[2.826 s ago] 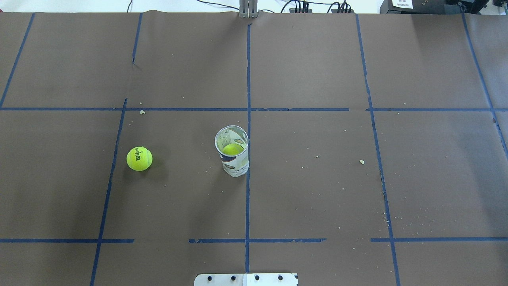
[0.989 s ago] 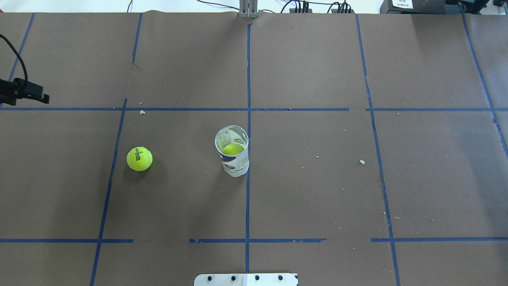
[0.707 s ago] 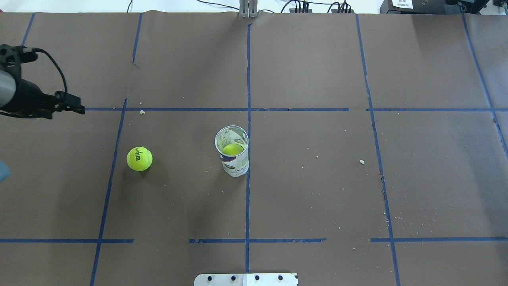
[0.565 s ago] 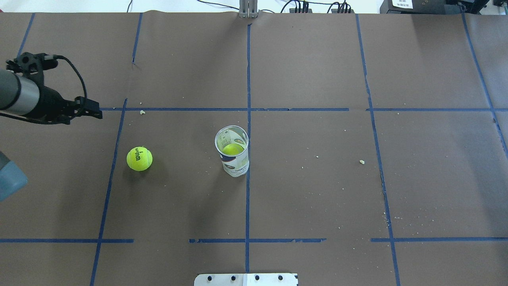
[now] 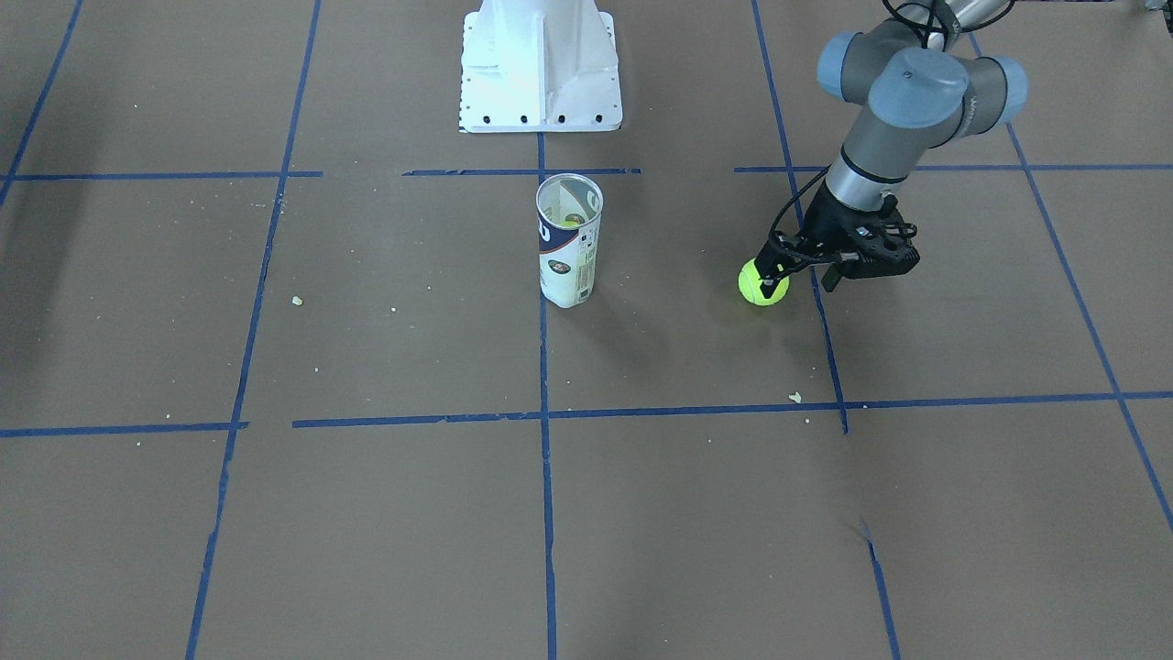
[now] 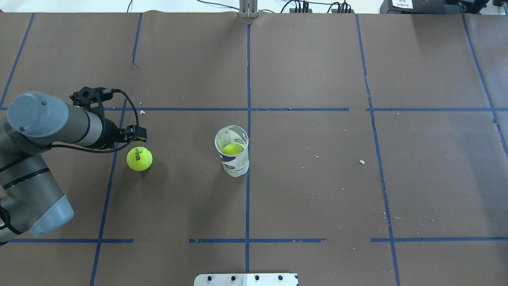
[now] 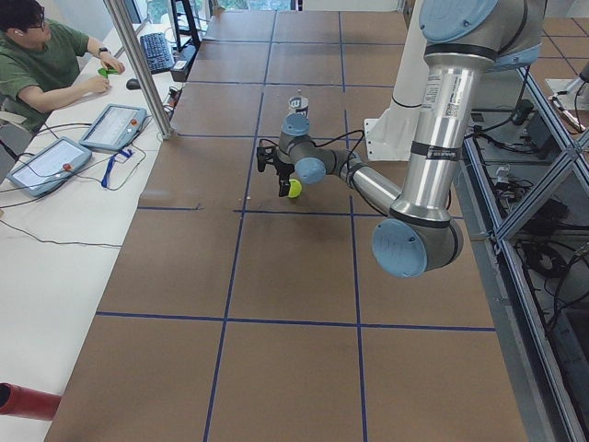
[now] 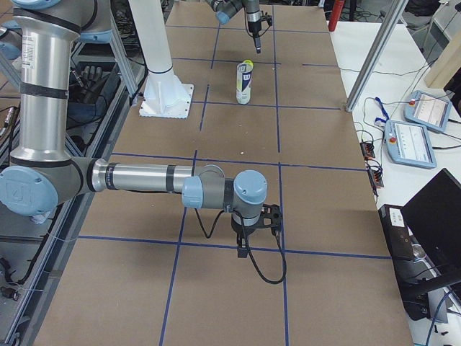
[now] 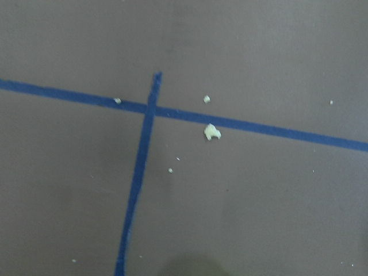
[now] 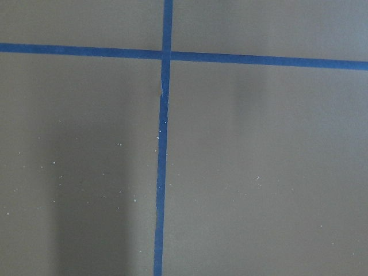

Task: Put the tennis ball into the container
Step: 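Move the left gripper in over the loose yellow-green tennis ball, then close the left gripper around the tennis ball and lift it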

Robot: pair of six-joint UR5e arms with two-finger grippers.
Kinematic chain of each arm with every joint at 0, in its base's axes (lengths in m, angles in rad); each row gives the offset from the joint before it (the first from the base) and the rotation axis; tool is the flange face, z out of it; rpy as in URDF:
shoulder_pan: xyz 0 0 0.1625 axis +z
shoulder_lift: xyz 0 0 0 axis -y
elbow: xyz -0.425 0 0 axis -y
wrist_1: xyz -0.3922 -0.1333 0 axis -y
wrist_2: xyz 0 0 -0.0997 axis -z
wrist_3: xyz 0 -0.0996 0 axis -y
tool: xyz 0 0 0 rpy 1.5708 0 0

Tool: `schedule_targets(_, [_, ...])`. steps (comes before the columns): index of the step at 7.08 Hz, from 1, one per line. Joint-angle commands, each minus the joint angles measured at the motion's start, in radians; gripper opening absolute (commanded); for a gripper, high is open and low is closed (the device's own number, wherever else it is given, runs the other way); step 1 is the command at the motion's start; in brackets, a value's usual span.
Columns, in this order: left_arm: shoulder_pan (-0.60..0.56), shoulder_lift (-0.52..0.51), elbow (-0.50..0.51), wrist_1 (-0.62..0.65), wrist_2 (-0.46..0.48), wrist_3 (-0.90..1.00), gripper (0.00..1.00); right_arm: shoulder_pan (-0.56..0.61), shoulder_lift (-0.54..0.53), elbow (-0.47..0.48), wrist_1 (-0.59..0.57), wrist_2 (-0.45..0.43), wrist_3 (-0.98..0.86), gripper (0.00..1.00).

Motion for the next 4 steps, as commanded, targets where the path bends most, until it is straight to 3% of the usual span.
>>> schedule_targets(1, [0.064,-0.029,0.050,0.000,0.025,-0.034,1.00,0.000,0.001,0.000,0.000,0.000,0.000,1.00])
schedule_targets(4, [0.092,-0.028,0.052,0.031,0.057,-0.033,1.00,0.000,0.001,0.000,0.000,0.000,0.000,1.00])
